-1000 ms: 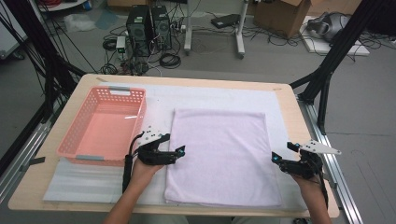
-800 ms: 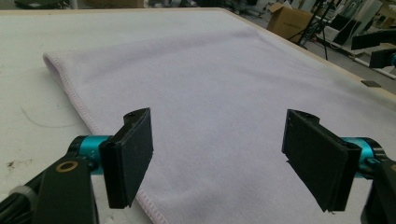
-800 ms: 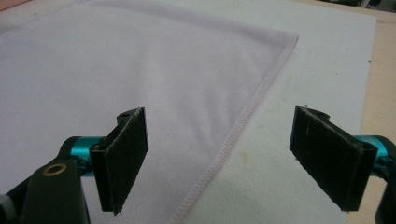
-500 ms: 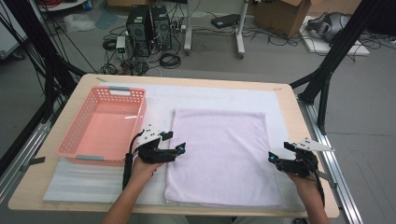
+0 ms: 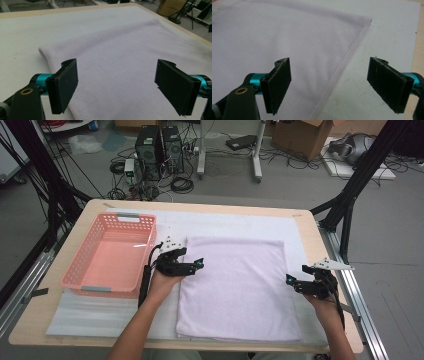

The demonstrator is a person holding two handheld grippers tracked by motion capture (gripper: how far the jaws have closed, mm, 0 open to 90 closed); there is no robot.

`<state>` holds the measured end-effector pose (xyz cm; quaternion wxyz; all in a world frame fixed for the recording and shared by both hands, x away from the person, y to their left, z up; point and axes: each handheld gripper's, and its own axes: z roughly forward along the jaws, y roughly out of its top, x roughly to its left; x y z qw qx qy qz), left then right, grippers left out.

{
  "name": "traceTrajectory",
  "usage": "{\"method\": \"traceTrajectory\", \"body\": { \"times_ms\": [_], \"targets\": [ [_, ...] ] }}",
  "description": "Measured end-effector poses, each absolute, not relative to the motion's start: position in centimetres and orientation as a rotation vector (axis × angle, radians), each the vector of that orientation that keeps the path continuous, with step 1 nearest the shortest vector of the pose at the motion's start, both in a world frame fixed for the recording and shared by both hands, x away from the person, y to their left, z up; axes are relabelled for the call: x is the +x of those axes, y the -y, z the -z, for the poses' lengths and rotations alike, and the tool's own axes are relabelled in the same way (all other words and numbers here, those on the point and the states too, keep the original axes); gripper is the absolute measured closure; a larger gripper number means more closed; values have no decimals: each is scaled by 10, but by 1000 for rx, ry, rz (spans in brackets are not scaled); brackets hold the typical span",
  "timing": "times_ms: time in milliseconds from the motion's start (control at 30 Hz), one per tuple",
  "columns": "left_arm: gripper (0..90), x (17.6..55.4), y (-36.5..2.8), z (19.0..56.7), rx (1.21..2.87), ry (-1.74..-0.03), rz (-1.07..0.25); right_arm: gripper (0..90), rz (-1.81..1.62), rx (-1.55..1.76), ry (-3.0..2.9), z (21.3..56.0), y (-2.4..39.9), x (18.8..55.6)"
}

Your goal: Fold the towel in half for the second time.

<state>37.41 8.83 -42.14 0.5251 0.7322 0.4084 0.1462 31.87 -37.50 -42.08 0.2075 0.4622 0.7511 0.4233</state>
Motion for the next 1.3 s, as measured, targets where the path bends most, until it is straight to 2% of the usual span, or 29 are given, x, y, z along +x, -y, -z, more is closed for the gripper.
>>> {"method": "traceTrajectory", "body": {
  "times_ms": [267, 467, 567, 667, 767, 833, 867, 1000, 1067, 1167, 1300],
  "targets": [
    [219, 408, -91, 433, 1810, -1111, -394, 191, -1126, 1371, -2125, 422, 371, 356],
    [224, 424, -94, 446, 1810, -1179, -374, 240, -1070, 1449, -2128, 428, 368, 383],
    [256, 427, -95, 452, 1827, -1222, -369, 314, -1044, 1472, -2138, 430, 366, 395],
    [358, 426, -89, 452, 1891, -1181, -394, 368, -1016, 1488, -2146, 435, 364, 403],
    [401, 424, -85, 452, 1932, -1179, -460, 431, -953, 1483, -2166, 442, 358, 406],
    [481, 423, -84, 451, 1932, -1183, -486, 520, -928, 1464, -2164, 441, 355, 406],
    [527, 422, -84, 451, 1933, -1176, -482, 587, -931, 1456, -2171, 441, 354, 405],
    [819, 420, -79, 451, 1950, -1123, -438, 783, -977, 1487, -2180, 441, 351, 404],
    [836, 420, -81, 452, 1922, -1150, -407, 827, -1007, 1525, -2166, 442, 352, 404],
    [847, 421, -88, 451, 1852, -1223, -320, 846, -1023, 1541, -2158, 441, 353, 403],
    [849, 415, -91, 441, 1807, -1194, -335, 847, -1069, 1511, -2145, 435, 357, 396]
  ]
}}
